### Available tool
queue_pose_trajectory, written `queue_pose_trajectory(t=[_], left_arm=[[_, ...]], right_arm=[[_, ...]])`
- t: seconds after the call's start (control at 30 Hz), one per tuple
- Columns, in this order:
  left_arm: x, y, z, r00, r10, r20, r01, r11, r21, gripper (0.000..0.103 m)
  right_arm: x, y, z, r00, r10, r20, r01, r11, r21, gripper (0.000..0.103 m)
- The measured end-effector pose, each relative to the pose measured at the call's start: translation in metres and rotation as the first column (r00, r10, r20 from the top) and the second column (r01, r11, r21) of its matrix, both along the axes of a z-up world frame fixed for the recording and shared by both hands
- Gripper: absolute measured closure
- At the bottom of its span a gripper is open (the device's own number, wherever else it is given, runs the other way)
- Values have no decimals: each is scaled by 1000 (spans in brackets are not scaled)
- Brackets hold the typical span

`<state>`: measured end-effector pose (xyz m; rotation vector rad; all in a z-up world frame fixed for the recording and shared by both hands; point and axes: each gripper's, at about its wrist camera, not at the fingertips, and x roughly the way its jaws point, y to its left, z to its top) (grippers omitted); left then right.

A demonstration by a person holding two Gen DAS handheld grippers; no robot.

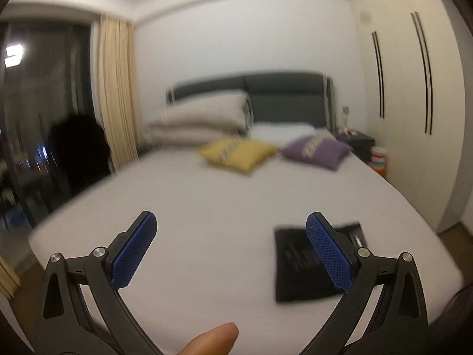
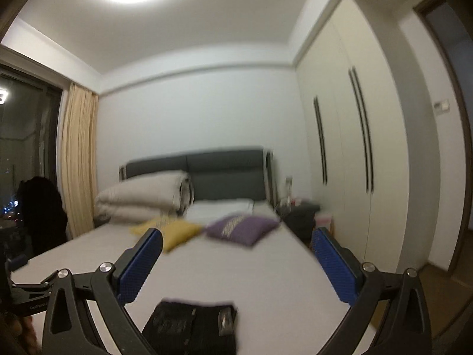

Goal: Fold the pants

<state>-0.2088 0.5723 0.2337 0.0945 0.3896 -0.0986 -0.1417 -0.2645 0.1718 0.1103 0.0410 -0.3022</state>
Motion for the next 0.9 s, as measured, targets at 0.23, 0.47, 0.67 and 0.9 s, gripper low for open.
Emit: queue_pose_trajectory(t=[0.23,0.47,0.67,0.9], left_arm=[[24,-7,-38,977,26,-210,-28,1000,-7,0],[58,-35,-81,948,-7,-319,17,999,29,0],[71,-47,-111,926,-11,-377,26,999,33,0],[86,-48,-132,912,3,-410,11,999,32,0]], right_arm=[[36,-13,-50,966,46,-254,-2,985,172,0],[74,-15,-106,882,65,-466,52,971,232,0],[73,5,-118,853,64,-518,36,983,181,0],[78,19,-126,830,97,-550,3,984,177,0]])
